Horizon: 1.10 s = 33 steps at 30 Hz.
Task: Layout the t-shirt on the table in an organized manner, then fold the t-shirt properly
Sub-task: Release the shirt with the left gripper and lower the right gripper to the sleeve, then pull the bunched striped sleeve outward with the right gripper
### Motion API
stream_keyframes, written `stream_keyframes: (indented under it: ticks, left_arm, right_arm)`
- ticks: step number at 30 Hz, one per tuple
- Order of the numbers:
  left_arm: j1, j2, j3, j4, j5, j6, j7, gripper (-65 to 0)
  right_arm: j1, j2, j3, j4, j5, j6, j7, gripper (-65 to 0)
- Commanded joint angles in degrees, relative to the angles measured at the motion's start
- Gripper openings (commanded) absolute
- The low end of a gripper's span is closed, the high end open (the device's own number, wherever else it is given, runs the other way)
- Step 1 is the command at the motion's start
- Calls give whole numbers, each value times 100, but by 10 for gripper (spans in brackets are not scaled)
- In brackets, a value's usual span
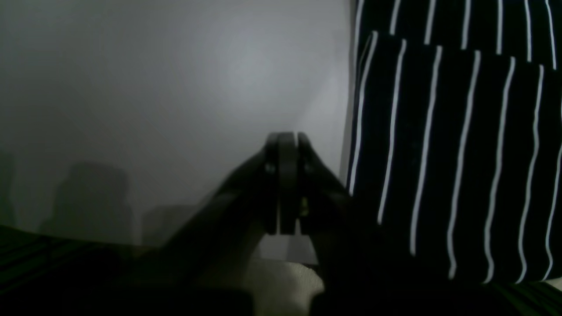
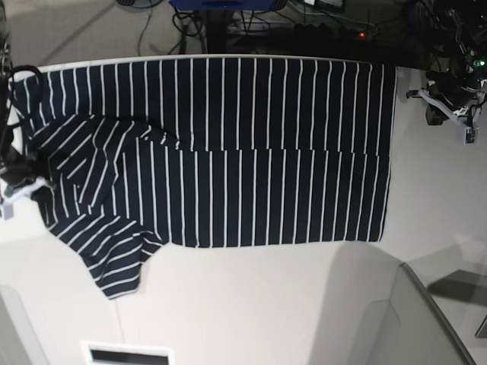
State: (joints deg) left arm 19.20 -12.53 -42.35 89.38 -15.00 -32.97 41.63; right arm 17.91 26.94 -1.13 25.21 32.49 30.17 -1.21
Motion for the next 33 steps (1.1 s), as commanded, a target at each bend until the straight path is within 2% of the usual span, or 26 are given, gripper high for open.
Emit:
stream_keyframes:
  ticks: [1,3,7,13,19,24,33]
  left_arm:
    - [-17,-96,-33,95,-42,5,-88,-650]
    - [-17,-105,-33,95,-42,5,-88,-650]
    - [-26,-105,-33,95,-42,5,-88,-650]
    - [-26,-105,-25,95,-42,5,-88,-650]
    - [-34,-96,-25,86,-42,5,-88,-650]
    - [-34,-96,-25,86,-42,5,-88,-650]
    - [-34,-105,-25,86,-42,5,-88,-650]
  right_arm:
    - [-55,150,20,296,61,38,3,-630]
    - [-301,150,117,762,61,20,-261,-630]
    - [-987,97,1128,2072,52,46,-850,-630]
    - [-1734,-96,2033,3874,61,46,-2195,-630]
    - [-2147,-624,2754,4903,43,55,-3408,-630]
    - [-2525,-1046,2983,5492,34,55,-3813,-627]
    - [-3035,-1485,2983,5738,43,20,-3936,-602]
